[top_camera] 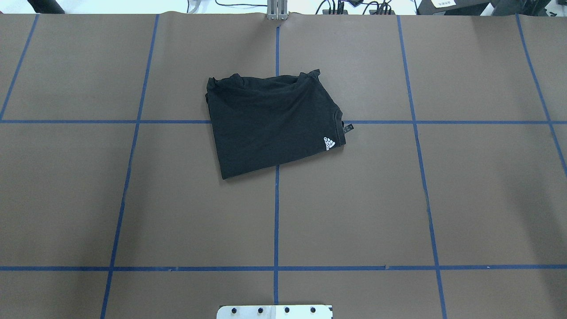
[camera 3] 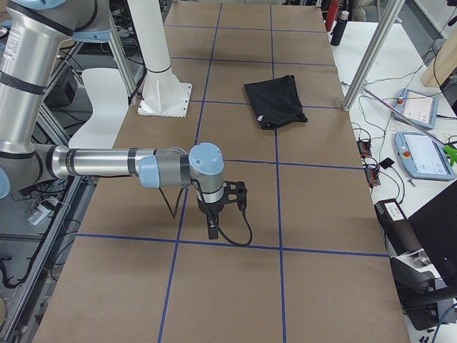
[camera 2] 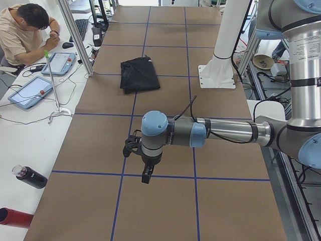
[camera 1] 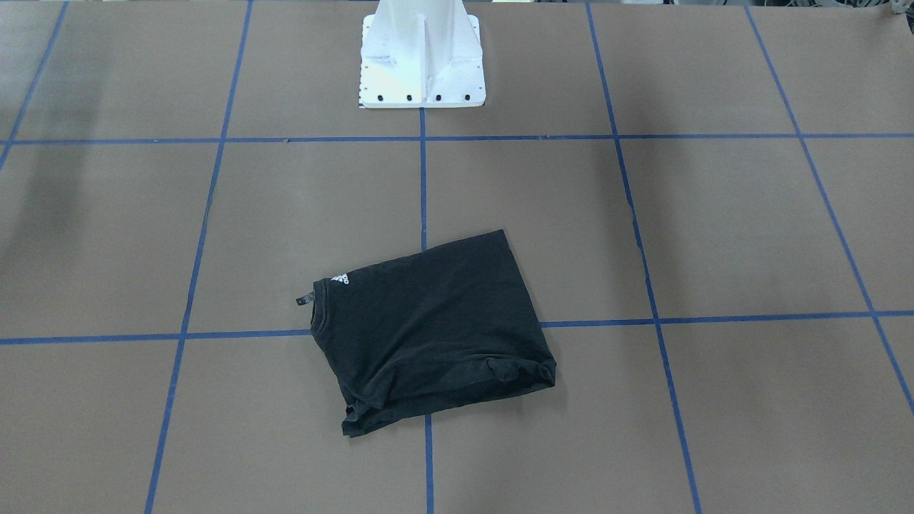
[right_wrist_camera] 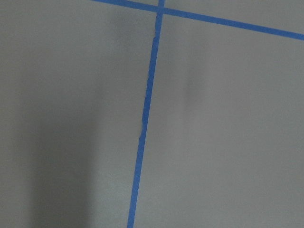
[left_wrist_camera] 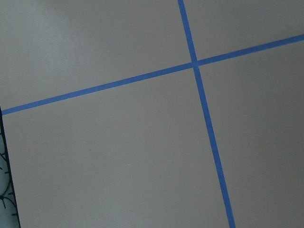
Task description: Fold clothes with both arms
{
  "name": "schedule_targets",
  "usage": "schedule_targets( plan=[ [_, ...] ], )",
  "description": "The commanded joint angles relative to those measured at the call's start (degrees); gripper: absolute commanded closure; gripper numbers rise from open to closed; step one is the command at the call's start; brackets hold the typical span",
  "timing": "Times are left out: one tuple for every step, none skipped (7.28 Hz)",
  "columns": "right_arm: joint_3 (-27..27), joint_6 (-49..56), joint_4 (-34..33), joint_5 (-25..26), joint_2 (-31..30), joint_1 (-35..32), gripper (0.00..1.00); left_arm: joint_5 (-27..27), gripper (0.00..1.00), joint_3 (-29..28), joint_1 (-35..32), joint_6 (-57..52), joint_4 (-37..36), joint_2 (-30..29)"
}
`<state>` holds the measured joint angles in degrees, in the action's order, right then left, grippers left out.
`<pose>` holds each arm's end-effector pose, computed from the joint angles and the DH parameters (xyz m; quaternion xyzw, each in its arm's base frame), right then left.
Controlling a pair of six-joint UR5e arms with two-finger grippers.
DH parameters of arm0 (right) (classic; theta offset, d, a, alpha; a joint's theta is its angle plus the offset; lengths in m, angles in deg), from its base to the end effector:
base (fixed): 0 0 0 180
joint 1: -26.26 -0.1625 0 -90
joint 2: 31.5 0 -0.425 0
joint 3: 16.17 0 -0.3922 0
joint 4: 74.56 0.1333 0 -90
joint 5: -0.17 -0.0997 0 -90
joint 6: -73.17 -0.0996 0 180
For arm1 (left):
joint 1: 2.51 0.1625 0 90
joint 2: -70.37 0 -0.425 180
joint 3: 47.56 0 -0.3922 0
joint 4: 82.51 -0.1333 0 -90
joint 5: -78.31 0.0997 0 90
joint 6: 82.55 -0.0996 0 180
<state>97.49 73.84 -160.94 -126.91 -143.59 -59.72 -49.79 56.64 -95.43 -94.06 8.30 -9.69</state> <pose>0.0493 -0.3430 0.6157 0.0336 -0.3188 -0.0531 0.9457 -0.0933 -0.4198 0.6212 0.0824 0.3182 0.0851 0.9406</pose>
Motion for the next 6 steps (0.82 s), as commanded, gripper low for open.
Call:
schedule_targets(
  plan=[
    [-0.54, 0.03, 0.08, 0.16, -0.05, 0.02, 0.0, -0.13, 0.0, 0.03, 0.02, -0.18, -0.03, 1.47],
    [-0.54, 0.03, 0.08, 0.16, -0.05, 0.02, 0.0, -0.74, 0.0, -0.06, 0.02, -0.01, -0.55, 1.83],
    [-0.63, 0.03, 0.08, 0.08, 0.04, 0.02, 0.0, -1.01, 0.0, -1.54, 0.45, -0.09, -0.55, 1.83],
    [-0.63, 0.03, 0.08, -0.01, -0.05, 0.02, 0.0, -1.01, 0.0, -1.81, 0.54, -0.18, -0.55, 2.01],
    [-0.8, 0.03, 0.08, -0.1, -0.05, 0.1, 0.0, -1.01, 0.0, -1.81, 1.07, -0.09, -0.55, 2.27],
    [-1.15, 0.03, 0.08, -0.1, 0.21, 0.11, 0.0, -1.27, 0.0, -1.73, 2.99, -0.09, -0.46, 2.27]
  ],
)
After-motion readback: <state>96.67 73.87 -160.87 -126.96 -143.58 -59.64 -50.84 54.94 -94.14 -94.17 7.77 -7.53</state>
